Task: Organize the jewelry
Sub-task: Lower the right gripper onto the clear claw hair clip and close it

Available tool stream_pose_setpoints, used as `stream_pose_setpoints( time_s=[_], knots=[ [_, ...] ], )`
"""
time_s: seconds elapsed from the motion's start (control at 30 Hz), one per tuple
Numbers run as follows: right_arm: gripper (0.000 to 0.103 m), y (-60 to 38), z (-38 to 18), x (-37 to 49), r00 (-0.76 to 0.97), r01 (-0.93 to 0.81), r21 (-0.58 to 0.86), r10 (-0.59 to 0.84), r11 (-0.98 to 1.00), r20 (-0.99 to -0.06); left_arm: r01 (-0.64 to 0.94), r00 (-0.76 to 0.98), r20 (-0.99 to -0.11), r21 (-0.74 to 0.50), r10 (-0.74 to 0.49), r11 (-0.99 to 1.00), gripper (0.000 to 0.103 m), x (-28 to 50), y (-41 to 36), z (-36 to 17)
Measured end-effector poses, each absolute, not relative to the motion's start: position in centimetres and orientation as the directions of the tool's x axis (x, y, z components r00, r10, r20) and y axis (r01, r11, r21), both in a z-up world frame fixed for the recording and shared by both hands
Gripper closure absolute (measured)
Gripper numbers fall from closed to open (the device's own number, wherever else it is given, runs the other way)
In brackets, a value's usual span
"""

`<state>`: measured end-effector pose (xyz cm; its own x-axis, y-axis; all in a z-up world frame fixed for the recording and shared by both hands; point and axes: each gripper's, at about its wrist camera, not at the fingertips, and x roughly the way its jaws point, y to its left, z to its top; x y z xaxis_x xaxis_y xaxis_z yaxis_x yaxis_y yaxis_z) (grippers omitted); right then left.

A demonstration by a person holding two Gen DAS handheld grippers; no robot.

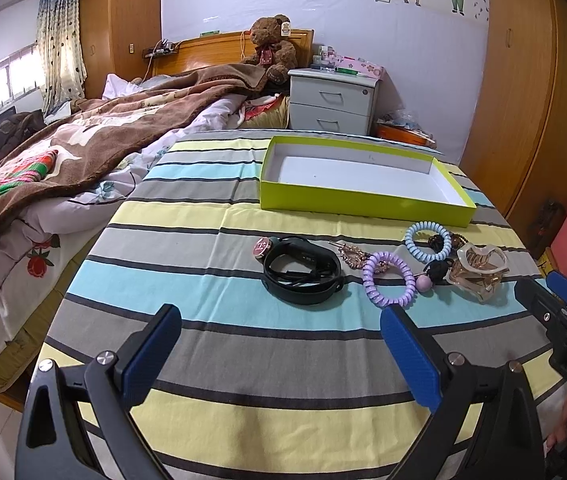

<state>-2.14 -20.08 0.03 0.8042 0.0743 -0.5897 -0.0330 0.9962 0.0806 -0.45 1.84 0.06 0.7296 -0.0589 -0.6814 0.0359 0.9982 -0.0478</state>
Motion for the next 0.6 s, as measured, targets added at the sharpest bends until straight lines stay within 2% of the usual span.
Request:
stream_pose_setpoints(
  time_s=[0.2, 0.4, 0.53, 0.6],
  knots=[
    [0.023, -21.1, 0.0, -1.1, 0.793, 0.020, 0.070, 0.026, 0.997, -0.608, 0.046, 0.714, -0.695, -0.072, -0.083, 0.996, 0.002, 0.6, 2.9, -0.2],
    [0.023, -22.2, -0.5, 1.3, 0.761, 0.057, 0.135, 0.045, 0.989, -0.648, 0.041, 0.695, -0.712, -0.099, -0.100, 0.994, 0.002, 1.8, 4.2, -0.3],
    [0.030, -22.8, -1.1, 2.9, 0.716, 0.089, 0.195, 0.073, 0.977, -0.694, 0.025, 0.679, -0.728, -0.109, -0.097, 0.994, 0.002, 2.4, 4.8, -0.7],
    [0.037, -23.1, -1.5, 3.5, 0.695, 0.114, 0.214, 0.076, 0.970, -0.715, 0.018, 0.672, -0.733, -0.126, -0.105, 0.992, 0.002, 2.6, 5.1, -0.8]
  ],
)
